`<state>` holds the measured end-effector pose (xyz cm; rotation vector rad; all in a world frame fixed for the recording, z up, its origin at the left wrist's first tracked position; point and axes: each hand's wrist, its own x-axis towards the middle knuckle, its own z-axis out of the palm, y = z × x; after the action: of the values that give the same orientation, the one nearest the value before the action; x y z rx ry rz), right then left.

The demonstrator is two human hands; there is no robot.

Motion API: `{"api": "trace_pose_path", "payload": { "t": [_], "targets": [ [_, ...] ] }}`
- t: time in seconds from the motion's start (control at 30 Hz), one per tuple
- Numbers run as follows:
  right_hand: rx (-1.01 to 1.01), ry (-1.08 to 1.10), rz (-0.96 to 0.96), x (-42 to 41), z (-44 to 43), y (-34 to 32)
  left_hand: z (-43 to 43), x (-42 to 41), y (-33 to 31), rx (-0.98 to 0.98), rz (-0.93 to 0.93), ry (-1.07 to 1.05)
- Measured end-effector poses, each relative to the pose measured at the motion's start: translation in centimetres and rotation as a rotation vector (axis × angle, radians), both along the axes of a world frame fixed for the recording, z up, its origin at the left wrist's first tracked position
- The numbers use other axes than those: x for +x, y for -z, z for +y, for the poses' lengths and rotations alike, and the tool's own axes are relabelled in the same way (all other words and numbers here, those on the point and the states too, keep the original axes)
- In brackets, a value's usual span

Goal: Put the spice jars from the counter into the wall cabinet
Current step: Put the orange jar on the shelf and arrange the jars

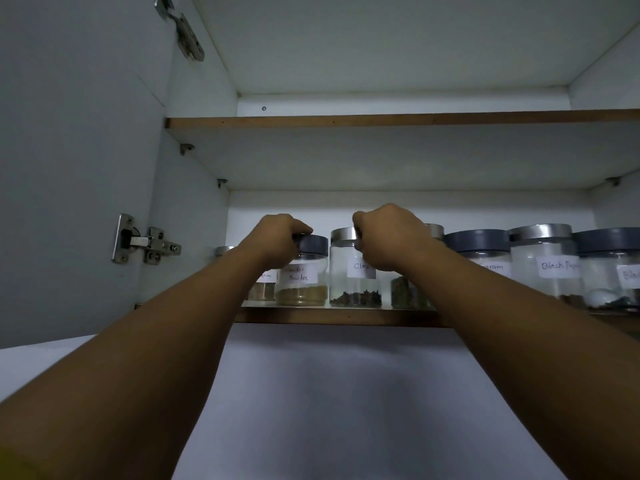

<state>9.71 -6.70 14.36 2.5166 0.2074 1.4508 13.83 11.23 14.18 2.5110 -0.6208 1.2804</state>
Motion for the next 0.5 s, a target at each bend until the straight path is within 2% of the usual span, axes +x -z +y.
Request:
{"api": "trace_pose_path", "payload": {
  "t": [0.3, 0.5],
  "targets": [
    [-0.091, 0.08, 0.08, 1.6, 1.7, -0.5, 0.2, 2.3, -1.3, -0.056, 0.075, 0.032],
    [-0.012, 0.043, 0.174, 3.8, 2.5, -0.7, 0.1, 3.8, -1.8, 0.027, 0.1, -0.022]
  ]
}}
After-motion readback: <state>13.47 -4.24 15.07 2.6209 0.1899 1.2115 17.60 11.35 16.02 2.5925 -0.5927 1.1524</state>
